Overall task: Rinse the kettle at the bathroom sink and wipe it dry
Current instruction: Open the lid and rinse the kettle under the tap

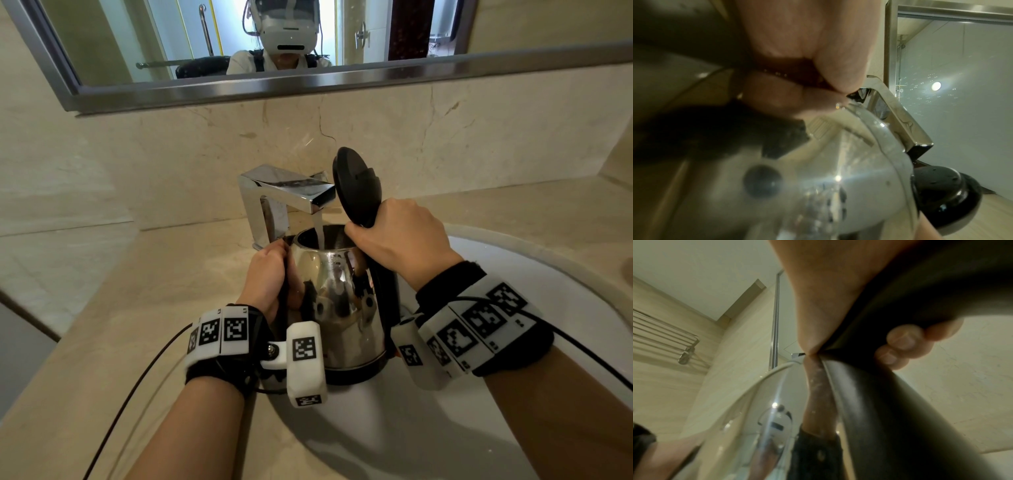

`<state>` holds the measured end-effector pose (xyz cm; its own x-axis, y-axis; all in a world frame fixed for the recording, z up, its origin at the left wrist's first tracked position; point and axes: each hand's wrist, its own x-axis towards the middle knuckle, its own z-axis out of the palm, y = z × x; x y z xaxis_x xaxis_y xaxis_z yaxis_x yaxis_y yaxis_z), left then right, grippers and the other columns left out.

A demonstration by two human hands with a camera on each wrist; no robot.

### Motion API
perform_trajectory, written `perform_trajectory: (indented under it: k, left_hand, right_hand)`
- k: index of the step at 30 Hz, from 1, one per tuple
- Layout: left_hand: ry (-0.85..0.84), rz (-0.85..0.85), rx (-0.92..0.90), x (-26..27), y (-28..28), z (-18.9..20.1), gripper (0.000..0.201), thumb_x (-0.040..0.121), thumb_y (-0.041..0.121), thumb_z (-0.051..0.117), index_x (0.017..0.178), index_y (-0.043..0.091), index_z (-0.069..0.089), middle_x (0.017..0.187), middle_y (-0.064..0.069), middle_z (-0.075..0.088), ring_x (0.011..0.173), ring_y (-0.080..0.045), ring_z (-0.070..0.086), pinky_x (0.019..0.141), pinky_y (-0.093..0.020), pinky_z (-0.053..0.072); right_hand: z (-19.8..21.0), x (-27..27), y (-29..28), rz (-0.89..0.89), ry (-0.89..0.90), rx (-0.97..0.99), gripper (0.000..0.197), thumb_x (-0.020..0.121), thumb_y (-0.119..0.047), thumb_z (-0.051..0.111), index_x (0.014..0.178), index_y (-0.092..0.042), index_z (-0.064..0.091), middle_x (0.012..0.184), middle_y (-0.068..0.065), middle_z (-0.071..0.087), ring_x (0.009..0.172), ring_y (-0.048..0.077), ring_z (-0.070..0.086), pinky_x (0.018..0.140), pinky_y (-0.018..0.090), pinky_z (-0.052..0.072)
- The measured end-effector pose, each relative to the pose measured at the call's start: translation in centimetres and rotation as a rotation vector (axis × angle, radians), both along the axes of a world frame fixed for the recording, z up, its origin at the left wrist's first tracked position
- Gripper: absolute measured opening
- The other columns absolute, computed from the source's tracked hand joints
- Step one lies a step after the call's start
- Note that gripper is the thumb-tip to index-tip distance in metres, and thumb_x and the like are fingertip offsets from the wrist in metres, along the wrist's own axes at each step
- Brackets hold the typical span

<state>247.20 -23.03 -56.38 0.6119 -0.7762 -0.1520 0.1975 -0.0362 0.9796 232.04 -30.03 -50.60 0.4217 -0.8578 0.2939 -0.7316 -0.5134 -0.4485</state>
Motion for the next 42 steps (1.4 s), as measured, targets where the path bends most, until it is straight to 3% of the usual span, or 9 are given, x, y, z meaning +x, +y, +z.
perform_trajectory:
  k: [6, 13, 18, 25, 30, 33, 35, 37, 42]
  left_hand:
    - [-0.013, -0.008, 0.008, 0.1, 0.1, 0.0, 0.03, 0.098, 0.016, 0.032, 0.088, 0.013, 0.06, 0.079, -0.008, 0.06, 0.07, -0.019, 0.058, 0.056, -0.027, 0.045]
    - [0.018, -0.027, -0.079, 0.2, 0.1, 0.1, 0.036, 0.095, 0.001, 0.028, 0.108, 0.009, 0.06, 0.083, -0.008, 0.063, 0.073, -0.015, 0.062, 0.062, -0.024, 0.05]
    - [0.001, -0.019, -0.09, 0.4, 0.0, -0.2, 0.029, 0.094, -0.002, 0.029, 0.106, 0.007, 0.055, 0.065, -0.007, 0.057, 0.051, -0.014, 0.058, 0.046, -0.025, 0.048]
    - [-0.002, -0.018, -0.12, 0.8, -0.1, -0.6, 0.037, 0.088, -0.009, 0.031, 0.088, 0.015, 0.059, 0.088, -0.009, 0.058, 0.078, -0.018, 0.055, 0.065, -0.027, 0.045]
    - [0.13, -0.067, -0.234, 0.4, 0.1, -0.4, 0.037, 0.076, -0.011, 0.027, 0.093, 0.008, 0.053, 0.076, -0.012, 0.053, 0.05, -0.015, 0.058, 0.044, -0.024, 0.047]
    - [0.102, -0.134, -0.255, 0.4, 0.3, -0.3, 0.047, 0.059, 0.001, 0.035, 0.1, 0.008, 0.058, 0.076, -0.008, 0.06, 0.056, -0.013, 0.058, 0.045, -0.019, 0.048]
    - [0.064, -0.184, -0.249, 0.3, 0.4, -0.2, 0.043, 0.056, 0.004, 0.035, 0.092, 0.007, 0.059, 0.057, -0.001, 0.059, 0.047, -0.012, 0.055, 0.042, -0.018, 0.045]
    - [0.078, -0.201, -0.225, 0.0, 0.6, 0.1, 0.021, 0.057, 0.008, 0.036, 0.073, 0.005, 0.05, 0.044, 0.0, 0.053, 0.041, -0.014, 0.051, 0.039, -0.017, 0.042]
    - [0.198, -0.166, -0.241, -0.6, 0.8, 0.4, 0.007, 0.054, 0.009, 0.033, 0.059, 0.007, 0.037, 0.039, 0.001, 0.048, 0.033, -0.01, 0.047, 0.036, -0.012, 0.039]
  right_hand:
    - [-0.2, -0.1, -0.1, 0.002, -0.023, -0.011, 0.034, 0.082, -0.047, 0.055, 0.065, -0.019, 0.051, 0.059, -0.004, 0.048, 0.054, 0.009, 0.042, 0.048, 0.024, 0.03]
    - [-0.3, -0.5, -0.5, 0.041, -0.036, -0.059, 0.033, 0.079, -0.048, 0.058, 0.068, -0.017, 0.058, 0.059, -0.003, 0.052, 0.062, 0.02, 0.053, 0.058, 0.026, 0.035]
    - [-0.5, -0.9, -1.3, 0.049, -0.056, -0.103, 0.036, 0.075, -0.046, 0.06, 0.051, -0.022, 0.046, 0.051, -0.009, 0.046, 0.055, 0.019, 0.048, 0.046, 0.022, 0.029]
    - [-0.6, -1.2, -2.2, 0.106, -0.058, -0.132, 0.037, 0.078, -0.045, 0.06, 0.052, -0.027, 0.041, 0.049, -0.011, 0.043, 0.047, 0.003, 0.041, 0.045, 0.021, 0.025]
    - [-0.4, -1.0, -2.4, 0.141, -0.059, -0.165, 0.04, 0.079, -0.041, 0.063, 0.052, -0.027, 0.038, 0.049, -0.01, 0.041, 0.047, 0.003, 0.039, 0.046, 0.021, 0.024]
    - [-0.5, -1.1, -2.6, 0.144, -0.059, -0.153, 0.036, 0.076, -0.044, 0.06, 0.051, -0.027, 0.04, 0.047, -0.009, 0.042, 0.047, 0.004, 0.042, 0.046, 0.022, 0.026]
    - [-0.3, -1.3, -2.6, 0.144, -0.073, -0.156, 0.034, 0.073, -0.045, 0.057, 0.05, -0.027, 0.04, 0.046, -0.01, 0.042, 0.046, 0.004, 0.042, 0.045, 0.021, 0.025]
    - [0.1, -1.4, -2.4, 0.153, -0.093, -0.161, 0.035, 0.073, -0.044, 0.057, 0.049, -0.026, 0.04, 0.045, -0.01, 0.041, 0.045, 0.004, 0.042, 0.045, 0.019, 0.023]
    - [0.6, -1.6, -2.6, 0.155, -0.17, -0.165, 0.039, 0.075, -0.04, 0.06, 0.046, -0.024, 0.04, 0.044, -0.008, 0.044, 0.045, 0.008, 0.045, 0.046, 0.022, 0.026]
